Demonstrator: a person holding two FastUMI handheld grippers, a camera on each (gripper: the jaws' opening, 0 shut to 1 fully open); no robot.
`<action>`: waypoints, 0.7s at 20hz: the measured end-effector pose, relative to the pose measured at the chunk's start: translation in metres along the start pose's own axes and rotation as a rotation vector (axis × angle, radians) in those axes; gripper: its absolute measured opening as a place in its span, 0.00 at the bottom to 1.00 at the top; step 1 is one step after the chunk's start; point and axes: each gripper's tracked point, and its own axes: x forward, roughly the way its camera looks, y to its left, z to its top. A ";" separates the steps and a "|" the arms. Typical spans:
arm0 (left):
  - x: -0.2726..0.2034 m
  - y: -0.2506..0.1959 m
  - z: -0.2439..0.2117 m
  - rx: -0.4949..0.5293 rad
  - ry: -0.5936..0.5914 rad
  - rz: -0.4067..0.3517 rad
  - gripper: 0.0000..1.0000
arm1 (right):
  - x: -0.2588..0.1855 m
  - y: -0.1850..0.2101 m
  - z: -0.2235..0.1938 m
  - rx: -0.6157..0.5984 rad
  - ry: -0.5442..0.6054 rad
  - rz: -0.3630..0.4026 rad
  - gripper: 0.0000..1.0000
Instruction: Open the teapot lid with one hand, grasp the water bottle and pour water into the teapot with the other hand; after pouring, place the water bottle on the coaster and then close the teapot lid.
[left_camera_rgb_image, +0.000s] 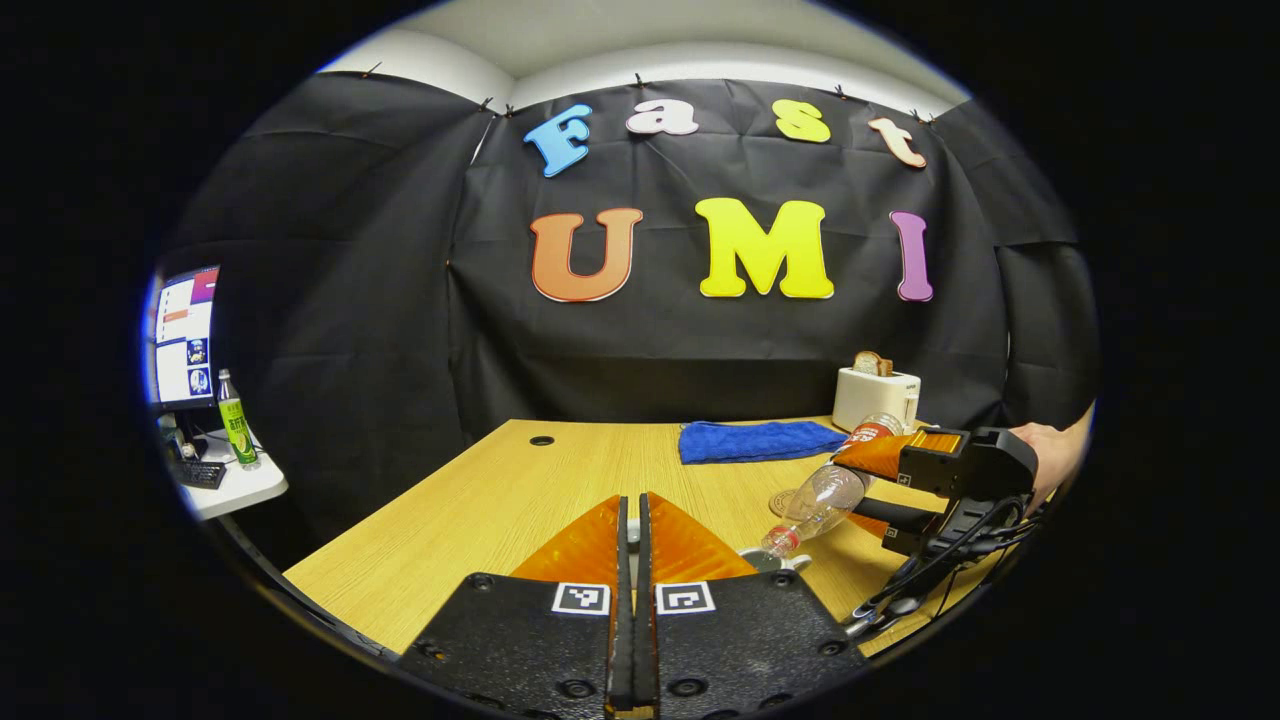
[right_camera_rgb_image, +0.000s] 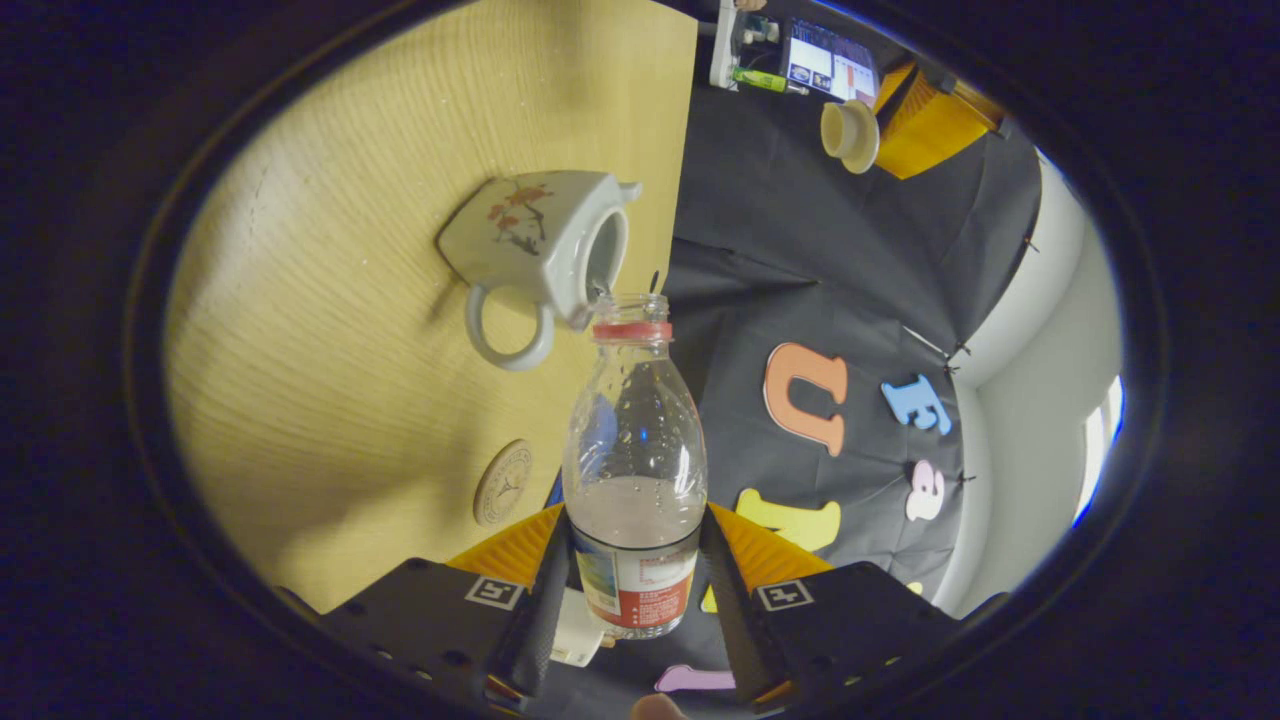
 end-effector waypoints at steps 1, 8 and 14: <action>-0.001 -0.002 0.001 0.000 -0.002 -0.002 0.03 | 0.000 -0.002 0.000 -0.009 -0.002 -0.005 0.69; -0.002 -0.003 0.002 0.007 -0.006 -0.007 0.03 | -0.001 -0.008 0.003 -0.054 -0.008 -0.018 0.69; -0.003 0.000 0.003 0.004 -0.005 -0.005 0.03 | -0.002 -0.015 0.005 -0.093 -0.016 -0.034 0.70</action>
